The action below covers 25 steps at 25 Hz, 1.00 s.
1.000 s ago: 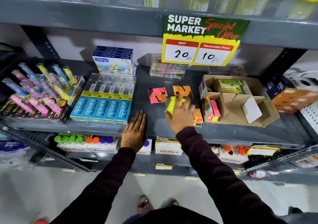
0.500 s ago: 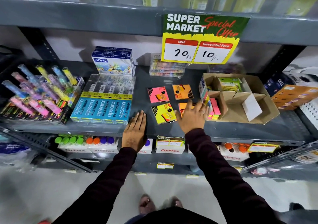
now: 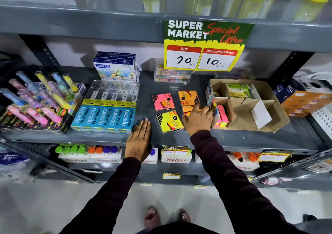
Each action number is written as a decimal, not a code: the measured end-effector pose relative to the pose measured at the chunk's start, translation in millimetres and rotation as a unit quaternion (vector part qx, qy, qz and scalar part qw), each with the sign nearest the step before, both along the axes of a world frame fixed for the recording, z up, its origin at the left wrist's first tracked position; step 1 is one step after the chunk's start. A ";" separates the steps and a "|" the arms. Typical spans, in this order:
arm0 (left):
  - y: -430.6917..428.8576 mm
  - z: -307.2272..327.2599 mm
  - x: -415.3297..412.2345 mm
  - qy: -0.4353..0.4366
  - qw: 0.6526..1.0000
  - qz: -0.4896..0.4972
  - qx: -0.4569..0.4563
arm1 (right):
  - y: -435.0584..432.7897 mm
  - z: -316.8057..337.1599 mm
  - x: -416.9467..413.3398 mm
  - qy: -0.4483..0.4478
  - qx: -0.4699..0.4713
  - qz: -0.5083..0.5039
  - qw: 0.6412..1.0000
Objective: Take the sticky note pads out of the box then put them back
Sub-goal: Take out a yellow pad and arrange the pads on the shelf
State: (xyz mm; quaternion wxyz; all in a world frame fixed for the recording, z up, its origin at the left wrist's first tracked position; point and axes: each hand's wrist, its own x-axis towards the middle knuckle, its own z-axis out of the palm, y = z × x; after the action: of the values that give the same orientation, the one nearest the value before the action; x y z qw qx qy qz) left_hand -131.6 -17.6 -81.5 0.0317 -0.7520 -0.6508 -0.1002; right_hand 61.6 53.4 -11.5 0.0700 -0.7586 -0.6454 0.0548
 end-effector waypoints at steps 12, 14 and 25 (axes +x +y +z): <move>-0.3 -5.1 2.6 -0.021 1.000 -0.004 0.014 | 72.9 -4.0 -3.2 0.010 -0.051 0.033 0.998; -0.8 -6.0 4.4 -0.015 1.000 -0.001 0.015 | 56.4 2.3 2.6 0.030 -0.036 0.014 0.999; 0.5 -1.1 -0.1 0.010 1.000 0.006 -0.007 | -5.3 4.9 5.0 0.005 -0.072 0.006 0.997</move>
State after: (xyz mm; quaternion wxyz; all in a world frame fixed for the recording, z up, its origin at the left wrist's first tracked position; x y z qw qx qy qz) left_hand -131.7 -17.1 -82.7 0.0335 -0.7494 -0.6554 -0.0874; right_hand 66.5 48.1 -6.6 0.0180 -0.7576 -0.6439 0.1051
